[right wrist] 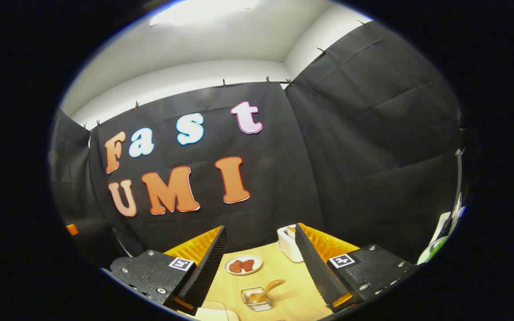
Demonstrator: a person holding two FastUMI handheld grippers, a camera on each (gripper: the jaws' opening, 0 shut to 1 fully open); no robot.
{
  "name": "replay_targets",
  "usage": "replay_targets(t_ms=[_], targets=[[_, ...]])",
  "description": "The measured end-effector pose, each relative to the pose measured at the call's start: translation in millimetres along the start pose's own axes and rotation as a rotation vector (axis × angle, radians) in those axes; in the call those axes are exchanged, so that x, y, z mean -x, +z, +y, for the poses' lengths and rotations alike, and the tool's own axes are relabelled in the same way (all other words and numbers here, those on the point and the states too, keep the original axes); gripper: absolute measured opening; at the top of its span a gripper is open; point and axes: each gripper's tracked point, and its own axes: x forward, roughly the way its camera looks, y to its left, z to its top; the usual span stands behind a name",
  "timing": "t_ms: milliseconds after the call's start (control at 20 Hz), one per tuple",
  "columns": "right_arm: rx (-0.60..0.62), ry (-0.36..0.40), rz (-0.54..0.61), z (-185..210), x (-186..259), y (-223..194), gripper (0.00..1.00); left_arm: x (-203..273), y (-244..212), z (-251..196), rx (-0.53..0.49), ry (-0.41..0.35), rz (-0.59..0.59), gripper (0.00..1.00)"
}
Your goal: Close the left gripper, press the button to open the rice cooker; take a wooden spoon from the chopstick holder with the right hand, scoop a spoonful of rice and pour it into the rice cooker, then put the wooden spoon back into the chopstick holder.
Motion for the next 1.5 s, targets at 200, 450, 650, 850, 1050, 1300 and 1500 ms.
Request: replay_targets(t_ms=[200, 450, 650, 850, 1050, 1300, 1500], targets=[[0.119, -0.012, 0.057, 4.0, -1.0, -6.4, 0.87, 9.0, 4.8, 10.7, -0.041, 0.036, 0.003, 0.95], [0.175, -0.012, 0.085, 6.3, 5.0, -6.0, 0.95, 9.7, 17.4, 14.7, -0.094, 0.061, -0.004, 0.97], [0.189, -0.025, 0.111, 0.2, 9.2, -7.7, 0.95, 3.9, 18.9, 5.3, -0.080, 0.045, 0.006, 0.94], [0.213, -0.021, 0.110, 0.2, 10.5, -10.9, 0.95, 0.8, 19.4, 3.6, -0.063, 0.052, 0.025, 0.97], [0.242, -0.008, 0.104, 4.8, 9.4, -9.8, 0.94, -0.7, 23.1, 1.0, -0.093, 0.054, 0.023, 0.96], [0.226, -0.002, 0.114, 8.7, 5.4, -11.9, 0.95, -3.4, 29.2, -0.1, -0.100, 0.061, 0.010, 0.94], [0.230, 0.001, 0.128, 10.0, 3.1, -16.5, 0.95, -5.4, 30.5, -3.7, -0.108, 0.050, 0.014, 0.94]])
